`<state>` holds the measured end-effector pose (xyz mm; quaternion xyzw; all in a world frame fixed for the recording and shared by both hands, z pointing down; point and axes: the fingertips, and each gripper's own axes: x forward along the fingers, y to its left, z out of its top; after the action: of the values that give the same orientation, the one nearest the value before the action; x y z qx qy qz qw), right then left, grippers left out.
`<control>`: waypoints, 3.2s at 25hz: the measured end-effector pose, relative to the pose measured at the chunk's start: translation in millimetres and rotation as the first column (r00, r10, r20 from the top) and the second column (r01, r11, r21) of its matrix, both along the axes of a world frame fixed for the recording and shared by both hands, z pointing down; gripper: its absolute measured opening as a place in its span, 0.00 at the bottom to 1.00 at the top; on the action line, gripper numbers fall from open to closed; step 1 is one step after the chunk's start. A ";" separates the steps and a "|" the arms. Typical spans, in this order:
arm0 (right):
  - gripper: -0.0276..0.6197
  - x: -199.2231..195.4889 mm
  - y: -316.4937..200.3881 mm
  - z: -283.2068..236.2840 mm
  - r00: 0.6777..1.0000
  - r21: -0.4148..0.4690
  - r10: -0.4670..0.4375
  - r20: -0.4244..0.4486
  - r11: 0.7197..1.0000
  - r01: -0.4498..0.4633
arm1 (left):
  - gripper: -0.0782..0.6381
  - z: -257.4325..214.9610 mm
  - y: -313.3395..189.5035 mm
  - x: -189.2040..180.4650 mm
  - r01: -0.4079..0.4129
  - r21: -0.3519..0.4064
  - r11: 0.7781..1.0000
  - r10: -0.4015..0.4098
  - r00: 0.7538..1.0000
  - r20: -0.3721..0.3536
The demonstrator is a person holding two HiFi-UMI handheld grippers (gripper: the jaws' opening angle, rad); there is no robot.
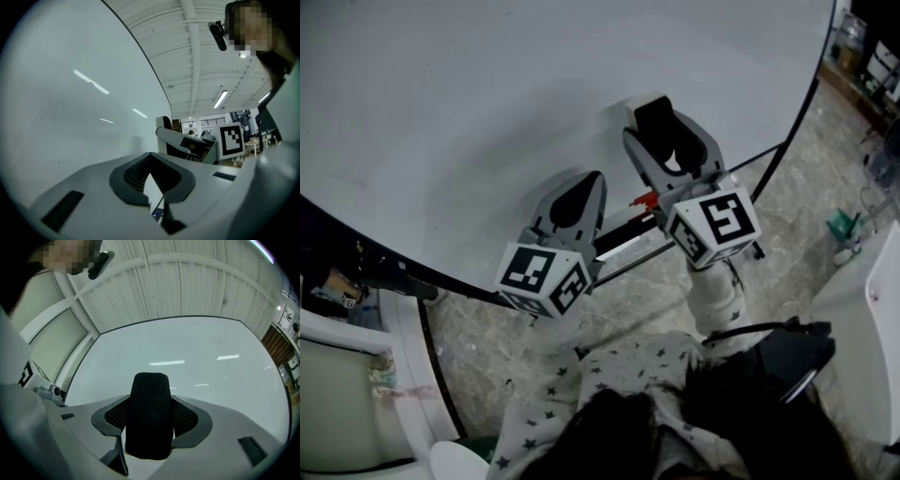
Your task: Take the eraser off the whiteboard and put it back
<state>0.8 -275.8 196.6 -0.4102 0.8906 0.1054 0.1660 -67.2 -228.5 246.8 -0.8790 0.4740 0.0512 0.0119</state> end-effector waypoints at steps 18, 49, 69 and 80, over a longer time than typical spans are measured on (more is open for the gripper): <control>0.44 -34.3 -54.6 -22.5 0.999 0.059 0.041 -0.004 0.997 -0.041 | 0.11 -8.4 -39.5 -31.9 0.044 0.004 0.999 -0.044 0.999 0.010; 0.56 -39.8 -59.0 -22.4 0.992 0.113 0.121 -0.023 0.987 -0.118 | 0.11 -2.7 -49.5 -30.4 0.010 -0.006 1.000 -0.010 1.000 -0.011; 0.30 0.6 -6.2 26.8 0.996 -0.066 0.058 -0.065 0.996 -0.062 | 0.11 -1.4 -17.6 -11.0 0.012 -0.009 1.000 -0.013 0.997 -0.071; 0.05 -12.9 15.3 64.5 0.990 -0.215 -0.112 -0.083 0.972 0.092 | 0.11 19.4 -2.5 -0.9 0.006 -0.052 0.999 -0.010 0.998 -0.063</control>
<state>-12.1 -260.6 261.1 -0.3738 0.9234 0.0210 0.0845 -68.1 -231.0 266.2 -0.8750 0.4788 0.0666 -0.0257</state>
